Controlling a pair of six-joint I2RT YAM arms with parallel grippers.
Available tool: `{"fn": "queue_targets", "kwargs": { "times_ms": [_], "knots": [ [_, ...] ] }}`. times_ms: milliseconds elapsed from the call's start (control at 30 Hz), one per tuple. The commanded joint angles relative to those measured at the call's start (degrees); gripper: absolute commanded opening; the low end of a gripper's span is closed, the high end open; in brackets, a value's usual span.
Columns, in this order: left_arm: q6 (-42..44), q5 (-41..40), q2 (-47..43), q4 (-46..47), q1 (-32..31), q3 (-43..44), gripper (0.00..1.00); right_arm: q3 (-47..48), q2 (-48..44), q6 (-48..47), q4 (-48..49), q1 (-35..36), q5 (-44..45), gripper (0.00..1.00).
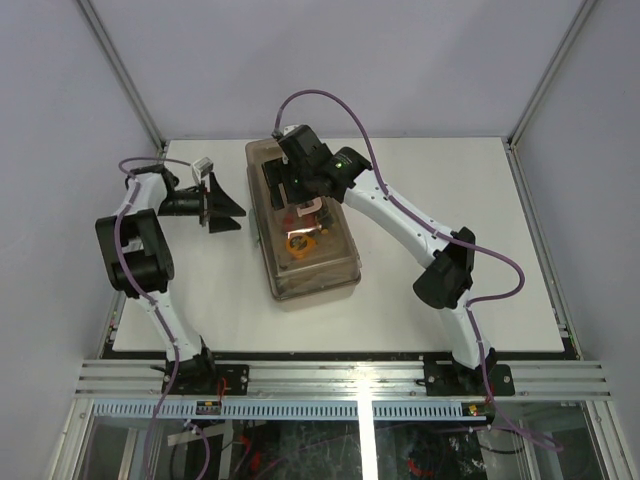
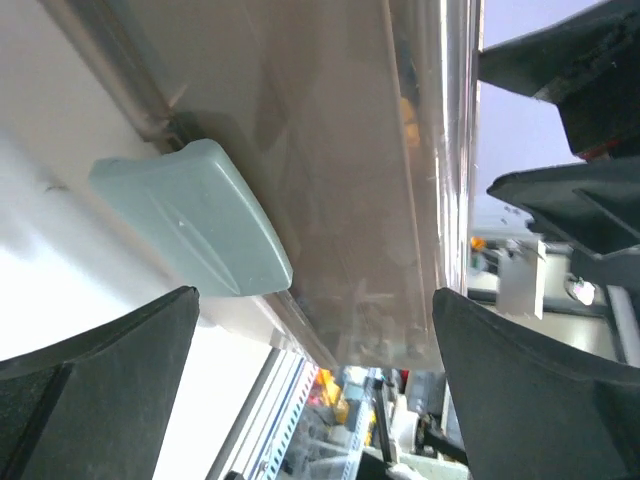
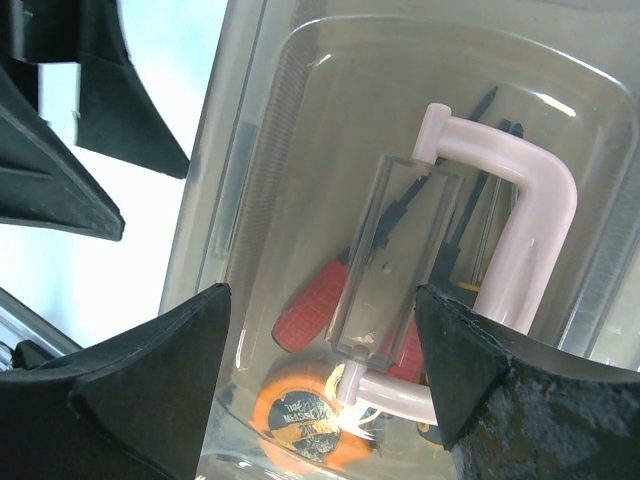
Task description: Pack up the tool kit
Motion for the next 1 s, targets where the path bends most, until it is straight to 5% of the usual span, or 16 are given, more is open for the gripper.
{"fn": "queue_targets", "kwargs": {
  "times_ms": [0,733,867,967],
  "knots": [
    [-30.67,-13.31,-11.05,23.90,0.47,-3.09,1.00,2.31,0.31,0.79,1.82,0.51,-1.82,0.81],
    [-52.16,-25.65,-15.15,47.44,-4.26,-21.10,0.99,0.24,-1.11,0.56,1.86,0.51,-1.30,0.81],
    [-55.07,-27.81,-16.08,48.82,-4.19,-22.02,0.85,-0.51,-1.46,0.41,2.12,0.47,-1.03,0.81],
    [-57.49,-27.68,-16.22,50.54,-4.20,-23.01,0.58,-0.74,-1.41,0.29,2.36,0.47,-1.11,0.81]
  ]
}}
